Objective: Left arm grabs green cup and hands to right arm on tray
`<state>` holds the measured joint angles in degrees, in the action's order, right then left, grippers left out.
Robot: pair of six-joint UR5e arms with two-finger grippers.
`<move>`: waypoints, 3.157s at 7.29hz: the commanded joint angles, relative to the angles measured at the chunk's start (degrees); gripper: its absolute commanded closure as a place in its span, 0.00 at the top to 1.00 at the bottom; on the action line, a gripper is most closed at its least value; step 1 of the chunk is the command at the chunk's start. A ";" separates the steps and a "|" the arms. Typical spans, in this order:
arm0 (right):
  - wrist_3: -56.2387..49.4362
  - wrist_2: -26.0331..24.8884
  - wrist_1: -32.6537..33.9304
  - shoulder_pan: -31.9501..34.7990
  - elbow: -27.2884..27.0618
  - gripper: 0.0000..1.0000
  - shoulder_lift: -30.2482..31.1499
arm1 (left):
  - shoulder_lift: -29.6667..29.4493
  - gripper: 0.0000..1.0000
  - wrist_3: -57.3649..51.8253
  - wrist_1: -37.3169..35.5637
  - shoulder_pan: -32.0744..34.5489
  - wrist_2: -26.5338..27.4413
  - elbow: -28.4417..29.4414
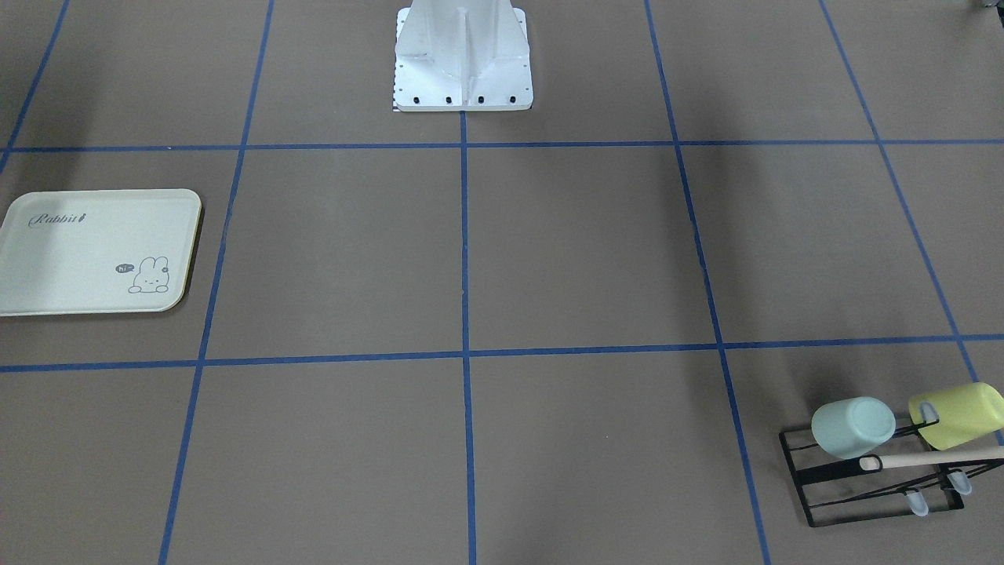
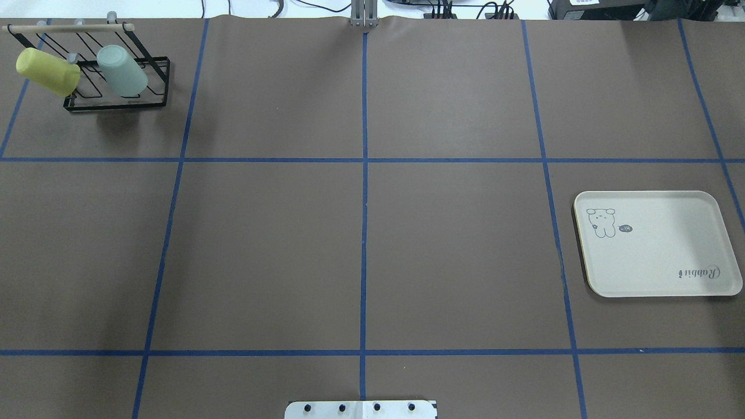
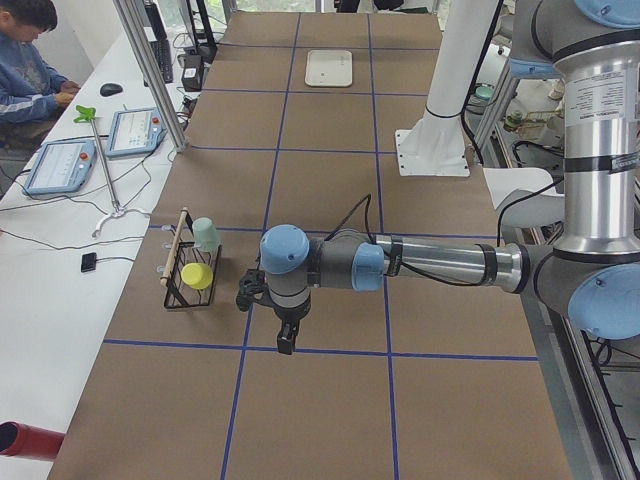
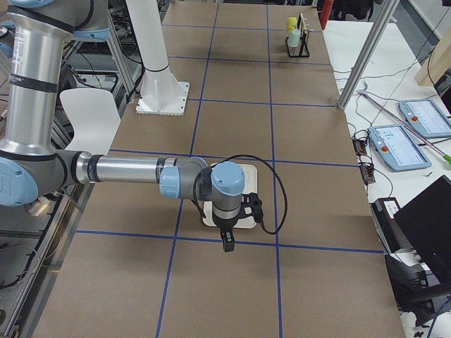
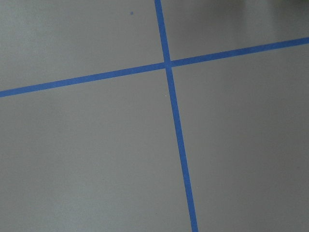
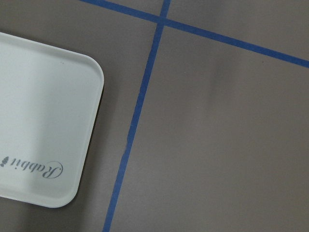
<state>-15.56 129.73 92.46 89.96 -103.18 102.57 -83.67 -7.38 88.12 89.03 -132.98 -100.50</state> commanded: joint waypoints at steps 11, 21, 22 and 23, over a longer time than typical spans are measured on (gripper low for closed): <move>8.65 3.07 -32.34 -4.50 4.66 1.00 -8.85 | -13.27 1.00 10.55 28.56 -1.05 0.18 8.46; 43.59 -5.54 -32.26 -25.01 3.78 1.00 -23.56 | -35.32 1.00 43.15 33.52 -22.58 16.51 24.28; 43.59 -5.54 -32.26 -25.01 3.78 1.00 -23.56 | -35.42 1.00 43.15 33.52 -24.15 20.27 25.60; 43.59 -5.54 -32.26 -25.01 3.78 1.00 -23.56 | -35.51 1.00 43.15 33.52 -25.13 23.09 26.66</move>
<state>28.02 124.21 60.22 64.99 -99.40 79.03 -118.82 35.68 121.64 65.37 -113.67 -75.50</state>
